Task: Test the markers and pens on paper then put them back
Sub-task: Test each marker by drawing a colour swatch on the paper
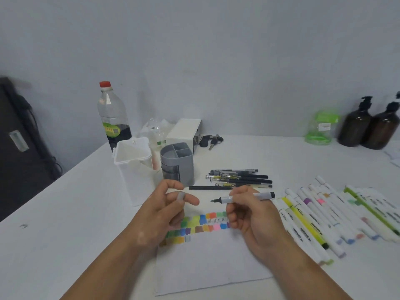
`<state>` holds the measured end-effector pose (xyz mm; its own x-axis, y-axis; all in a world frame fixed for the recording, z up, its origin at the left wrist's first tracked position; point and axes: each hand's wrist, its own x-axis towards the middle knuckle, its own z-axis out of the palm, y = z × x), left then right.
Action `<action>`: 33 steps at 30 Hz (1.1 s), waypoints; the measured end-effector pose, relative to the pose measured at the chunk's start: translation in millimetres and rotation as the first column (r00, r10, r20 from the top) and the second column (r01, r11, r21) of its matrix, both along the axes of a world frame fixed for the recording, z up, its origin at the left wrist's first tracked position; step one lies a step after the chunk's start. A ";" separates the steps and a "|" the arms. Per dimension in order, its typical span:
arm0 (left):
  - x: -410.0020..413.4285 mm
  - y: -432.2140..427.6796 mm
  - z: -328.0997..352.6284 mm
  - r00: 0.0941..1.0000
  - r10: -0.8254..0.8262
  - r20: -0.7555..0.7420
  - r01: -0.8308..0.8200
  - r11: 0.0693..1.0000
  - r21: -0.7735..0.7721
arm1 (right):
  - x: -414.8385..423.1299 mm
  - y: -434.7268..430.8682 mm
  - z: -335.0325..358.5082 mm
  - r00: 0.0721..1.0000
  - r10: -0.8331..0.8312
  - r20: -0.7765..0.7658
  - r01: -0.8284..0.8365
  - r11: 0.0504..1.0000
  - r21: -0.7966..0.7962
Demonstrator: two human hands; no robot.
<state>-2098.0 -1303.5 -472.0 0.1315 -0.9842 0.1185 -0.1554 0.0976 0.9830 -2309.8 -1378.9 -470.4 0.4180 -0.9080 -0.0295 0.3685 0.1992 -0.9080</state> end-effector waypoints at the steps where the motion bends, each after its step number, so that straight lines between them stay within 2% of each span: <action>1: -1.4 1.3 0.9 1.000 -0.010 0.008 0.010 1.000 0.001 | -0.7 0.2 1.0 1.000 0.002 0.008 -0.002 1.000 -0.004; 6: -7.6 2.2 4.9 0.992 -0.016 0.122 0.012 0.999 0.034 | -3.7 1.9 1.9 1.000 0.015 -0.009 -0.016 0.999 -0.041; 10: -10.8 1.6 5.7 0.982 0.048 0.184 -0.064 0.995 0.078 | -4.2 6.5 -4.2 0.999 0.022 -0.025 -0.024 0.997 -0.080; 23: -13.6 2.9 9.0 0.983 -0.025 0.184 0.006 0.994 0.107 | -4.7 13.1 -11.5 0.998 0.048 -0.049 -0.055 0.988 -0.144; 33: -13.2 -1.9 2.5 0.974 -0.090 0.206 0.083 0.996 0.041 | -6.3 12.4 -11.2 0.992 0.034 -0.123 -0.062 0.971 -0.233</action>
<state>-2111.2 -1305.4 -469.5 0.0214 -0.9945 0.1030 -0.3485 0.0891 0.9331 -2316.1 -1366.5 -481.6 0.4680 -0.8739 0.1316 0.2522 -0.0107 -0.9676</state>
